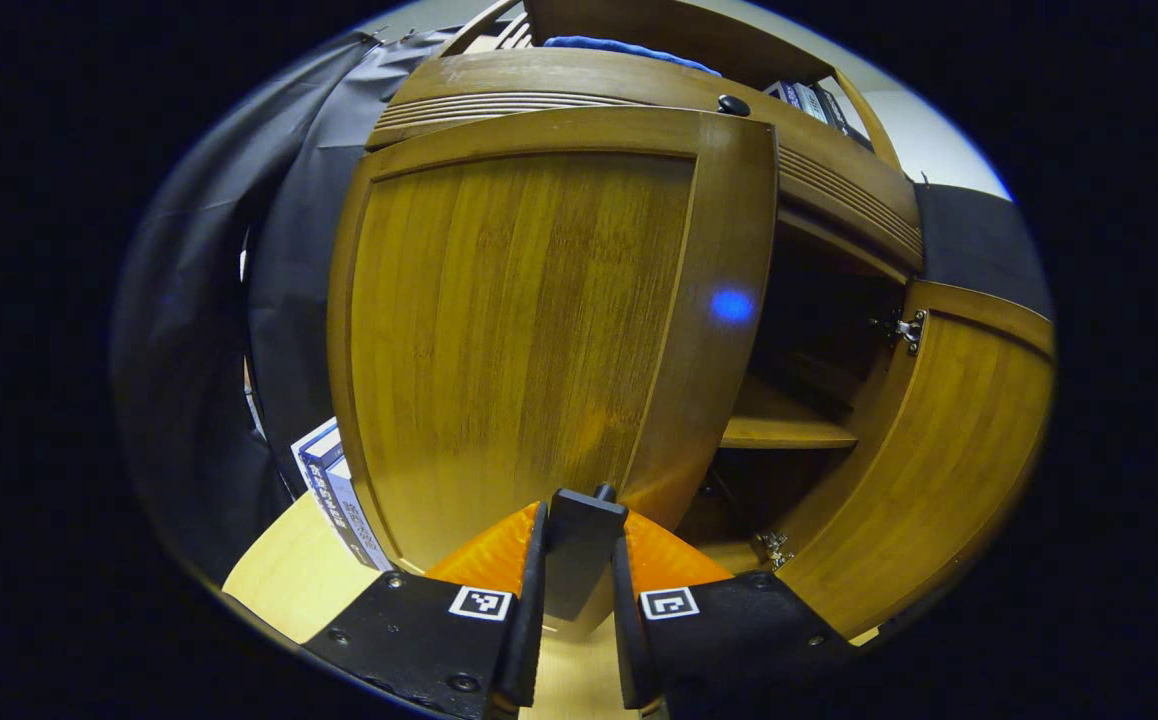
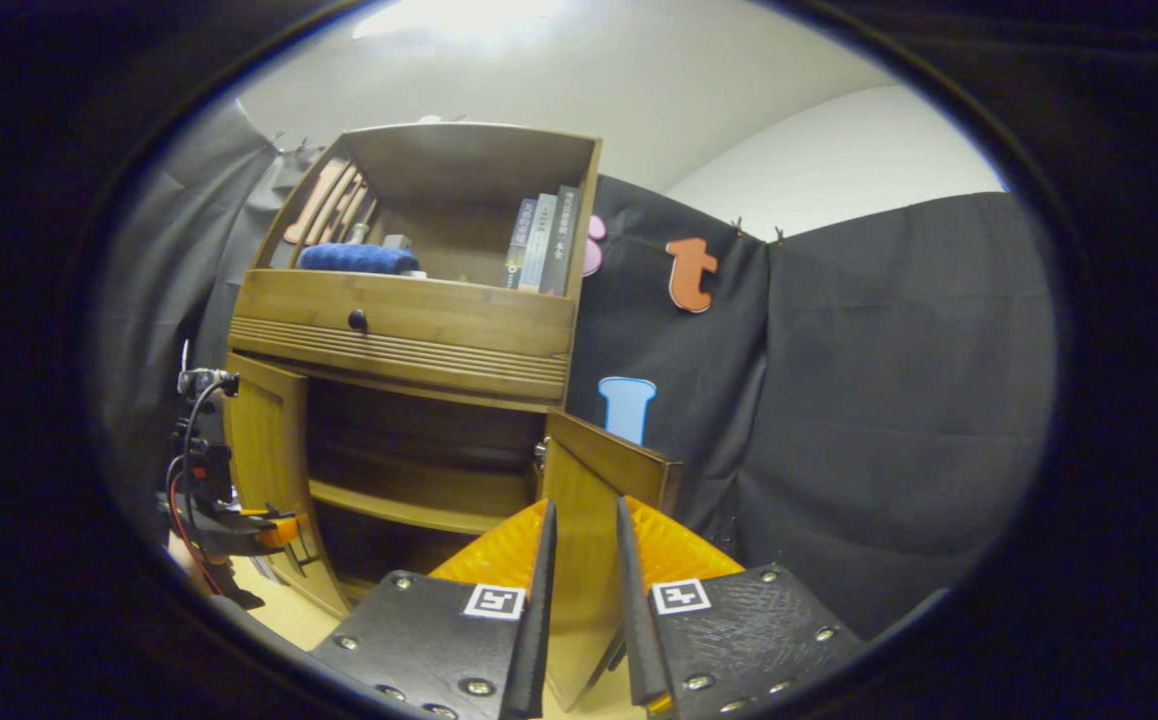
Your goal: Open the right door of the double-door shoe cabinet with the right hand, and open the left door with the left hand.
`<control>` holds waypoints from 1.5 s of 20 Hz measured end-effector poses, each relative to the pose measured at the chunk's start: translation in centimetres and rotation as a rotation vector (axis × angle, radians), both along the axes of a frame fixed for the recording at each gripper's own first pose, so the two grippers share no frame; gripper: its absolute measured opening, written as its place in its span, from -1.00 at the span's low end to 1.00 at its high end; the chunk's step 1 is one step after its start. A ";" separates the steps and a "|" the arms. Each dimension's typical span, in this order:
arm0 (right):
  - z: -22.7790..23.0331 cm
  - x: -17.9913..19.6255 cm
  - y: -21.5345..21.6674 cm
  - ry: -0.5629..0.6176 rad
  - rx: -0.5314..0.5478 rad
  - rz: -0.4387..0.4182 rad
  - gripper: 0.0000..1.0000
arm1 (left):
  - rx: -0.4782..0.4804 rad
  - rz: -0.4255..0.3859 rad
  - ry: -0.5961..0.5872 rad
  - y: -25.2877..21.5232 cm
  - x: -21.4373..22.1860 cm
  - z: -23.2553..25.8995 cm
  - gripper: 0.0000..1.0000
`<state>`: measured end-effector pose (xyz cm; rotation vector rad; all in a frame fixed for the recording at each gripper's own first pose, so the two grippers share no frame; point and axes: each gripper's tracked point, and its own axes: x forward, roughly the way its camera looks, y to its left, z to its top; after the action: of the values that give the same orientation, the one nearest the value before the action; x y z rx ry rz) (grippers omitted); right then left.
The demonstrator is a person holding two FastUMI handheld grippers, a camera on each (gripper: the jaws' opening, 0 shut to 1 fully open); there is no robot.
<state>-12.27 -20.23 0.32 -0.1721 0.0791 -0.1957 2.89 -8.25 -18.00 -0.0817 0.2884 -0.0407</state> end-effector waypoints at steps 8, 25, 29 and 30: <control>-2.1 1.3 4.0 0.046 -0.001 0.119 -0.36 | -0.022 -0.001 0.000 1.3 -2.4 0.2 -0.34; -4.7 3.5 11.4 0.076 0.062 0.321 -0.48 | -0.080 0.073 -0.001 7.3 -8.7 0.6 -0.34; -5.0 3.5 12.2 0.084 0.065 0.347 -0.36 | -0.110 0.119 -0.001 8.7 -9.6 0.7 -0.35; -5.1 3.6 12.3 0.087 0.069 0.352 -0.36 | -0.106 0.130 -0.003 9.2 -9.8 0.7 -0.35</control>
<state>-8.71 -7.91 -4.76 -0.1233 0.1398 0.1657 -6.92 0.92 -17.29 -0.2051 0.2778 0.0731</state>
